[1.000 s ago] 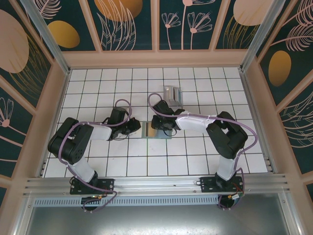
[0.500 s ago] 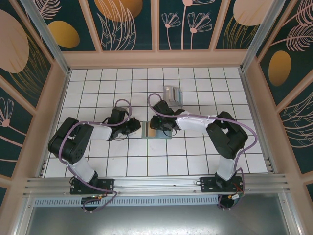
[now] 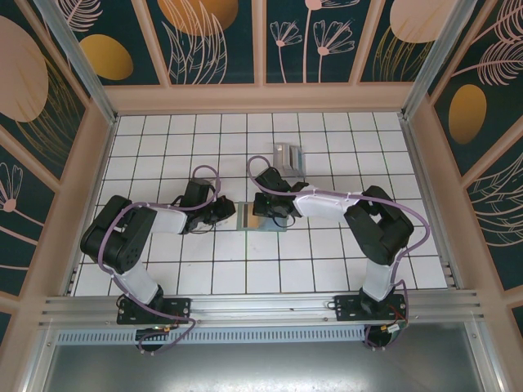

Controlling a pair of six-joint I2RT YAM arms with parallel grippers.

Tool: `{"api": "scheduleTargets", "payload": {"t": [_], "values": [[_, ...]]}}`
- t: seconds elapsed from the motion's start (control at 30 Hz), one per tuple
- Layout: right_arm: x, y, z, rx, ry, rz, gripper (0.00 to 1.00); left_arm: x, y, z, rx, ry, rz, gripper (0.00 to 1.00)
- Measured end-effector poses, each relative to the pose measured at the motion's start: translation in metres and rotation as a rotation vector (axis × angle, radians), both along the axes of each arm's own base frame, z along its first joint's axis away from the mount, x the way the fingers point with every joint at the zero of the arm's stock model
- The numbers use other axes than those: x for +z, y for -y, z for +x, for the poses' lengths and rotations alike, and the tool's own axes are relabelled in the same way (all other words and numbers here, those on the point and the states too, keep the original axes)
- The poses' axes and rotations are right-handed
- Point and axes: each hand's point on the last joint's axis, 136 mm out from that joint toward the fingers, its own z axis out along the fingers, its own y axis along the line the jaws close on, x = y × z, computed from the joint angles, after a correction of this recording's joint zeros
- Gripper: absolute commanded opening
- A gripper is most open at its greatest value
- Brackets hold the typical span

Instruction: Put the credit cards into the card holder

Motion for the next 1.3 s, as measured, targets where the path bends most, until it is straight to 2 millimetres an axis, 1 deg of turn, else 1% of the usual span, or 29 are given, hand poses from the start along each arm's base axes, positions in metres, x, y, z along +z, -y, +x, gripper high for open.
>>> {"api": "scheduleTargets", "payload": {"t": [0.17,0.3,0.4,0.5,0.57,0.67,0.7,0.77,0.8,0.9,1.03,1.07,1.1,1.2,1.3], "values": [[0.002,0.004,0.001,-0.011,-0.004,-0.03,0.0,0.0,0.0,0.0,-0.001,0.001,0.0,0.12],[0.008,0.005,0.012,-0.033,0.006,-0.097,0.0,0.0,0.0,0.0,-0.002,0.0,-0.002,0.12],[0.004,0.003,0.02,-0.047,0.008,-0.165,0.0,0.0,0.001,0.0,-0.002,0.0,-0.003,0.12],[-0.004,0.001,0.019,-0.043,0.002,-0.235,0.0,0.0,0.001,0.0,-0.003,0.0,-0.003,0.13],[-0.008,-0.001,0.016,-0.035,-0.003,-0.271,0.03,0.0,0.001,0.0,-0.003,0.0,-0.003,0.13],[-0.011,-0.006,0.014,-0.024,-0.001,-0.315,0.12,0.0,0.001,0.0,-0.004,0.002,-0.005,0.13],[-0.012,-0.008,0.013,-0.021,0.001,-0.324,0.13,0.001,0.001,0.0,-0.005,0.002,-0.007,0.13],[-0.013,-0.011,0.012,-0.015,0.003,-0.332,0.18,0.001,0.001,0.0,-0.005,0.003,-0.007,0.12],[-0.012,-0.012,0.011,-0.011,0.002,-0.333,0.23,0.001,0.002,0.0,-0.006,0.003,-0.008,0.13],[-0.011,-0.014,0.009,-0.005,0.001,-0.333,0.29,0.001,0.002,0.0,-0.007,0.003,-0.009,0.13],[-0.011,-0.017,0.007,0.003,-0.006,-0.321,0.31,0.001,0.003,0.0,-0.011,0.005,-0.014,0.12],[-0.01,-0.018,0.007,0.006,-0.006,-0.312,0.33,0.001,0.003,0.0,-0.011,0.005,-0.014,0.13],[-0.01,-0.02,0.007,0.01,-0.005,-0.302,0.34,0.001,0.003,0.0,-0.013,0.005,-0.017,0.12],[-0.005,-0.023,0.005,0.015,0.004,-0.261,0.34,0.002,0.004,-0.001,-0.015,0.006,-0.024,0.12],[0.005,-0.026,0.003,0.018,0.02,-0.21,0.3,0.002,0.005,-0.003,-0.017,0.003,-0.037,0.12]]}}
